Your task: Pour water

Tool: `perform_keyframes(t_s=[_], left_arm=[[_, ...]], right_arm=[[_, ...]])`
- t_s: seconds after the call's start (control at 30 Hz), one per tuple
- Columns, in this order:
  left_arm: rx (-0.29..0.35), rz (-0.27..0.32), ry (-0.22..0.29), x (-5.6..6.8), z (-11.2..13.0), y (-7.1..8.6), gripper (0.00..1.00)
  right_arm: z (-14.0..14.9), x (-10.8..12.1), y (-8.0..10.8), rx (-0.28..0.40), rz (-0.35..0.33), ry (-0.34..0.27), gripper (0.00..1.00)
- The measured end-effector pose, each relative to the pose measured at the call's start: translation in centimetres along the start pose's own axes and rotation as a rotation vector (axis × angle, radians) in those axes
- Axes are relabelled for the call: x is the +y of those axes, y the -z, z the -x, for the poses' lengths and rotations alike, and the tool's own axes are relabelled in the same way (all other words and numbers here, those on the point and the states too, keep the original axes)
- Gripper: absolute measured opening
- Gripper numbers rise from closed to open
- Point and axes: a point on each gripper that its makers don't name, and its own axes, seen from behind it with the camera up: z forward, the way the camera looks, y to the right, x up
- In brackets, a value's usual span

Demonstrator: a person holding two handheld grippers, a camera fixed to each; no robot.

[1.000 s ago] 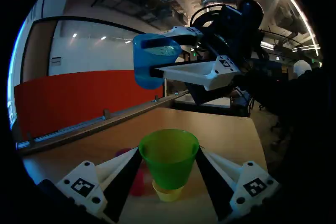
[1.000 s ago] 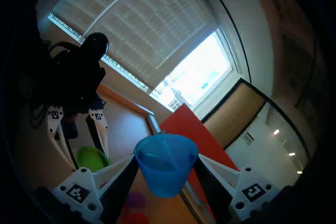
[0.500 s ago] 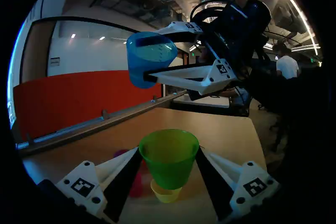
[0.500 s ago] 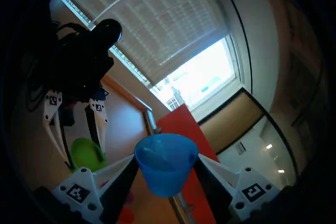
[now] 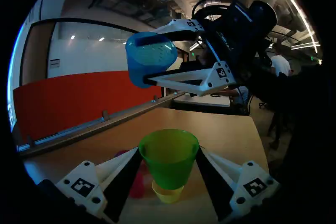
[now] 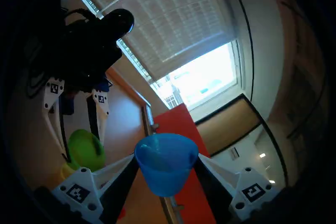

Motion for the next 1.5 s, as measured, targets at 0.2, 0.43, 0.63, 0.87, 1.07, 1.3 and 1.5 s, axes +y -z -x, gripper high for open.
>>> perform_keyframes(t_s=[0.2, 0.43, 0.63, 0.87, 1.07, 1.3, 1.5], left_arm=[[0.002, -0.002, -0.006, -0.1, -0.1, 0.0, 0.87], [0.005, -0.002, -0.007, 0.0, -0.3, 0.0, 0.87], [0.003, -0.003, -0.008, -0.1, -0.2, 0.0, 0.87], [0.003, -0.002, -0.01, 0.0, -0.3, 0.0, 0.87], [0.002, -0.004, -0.017, 0.0, -0.5, 0.0, 0.87], [0.002, -0.005, -0.018, 0.0, -0.5, 0.1, 0.87], [0.0, -0.003, -0.023, 0.1, -0.4, 0.1, 0.87]], right_arm=[[0.0, -0.3, -0.1, -0.009, -0.002, 0.031, 0.89], [0.0, -0.4, -0.3, -0.014, 0.0, 0.059, 0.89], [-0.1, -0.2, -0.3, -0.015, 0.008, 0.081, 0.89], [-0.2, 0.2, -0.3, -0.013, 0.022, 0.104, 0.89], [-0.5, 0.4, -0.3, -0.007, 0.033, 0.128, 0.89], [-0.5, 0.7, -0.3, -0.006, 0.041, 0.149, 0.9], [-0.5, 1.0, -0.3, -0.009, 0.05, 0.175, 0.89]])
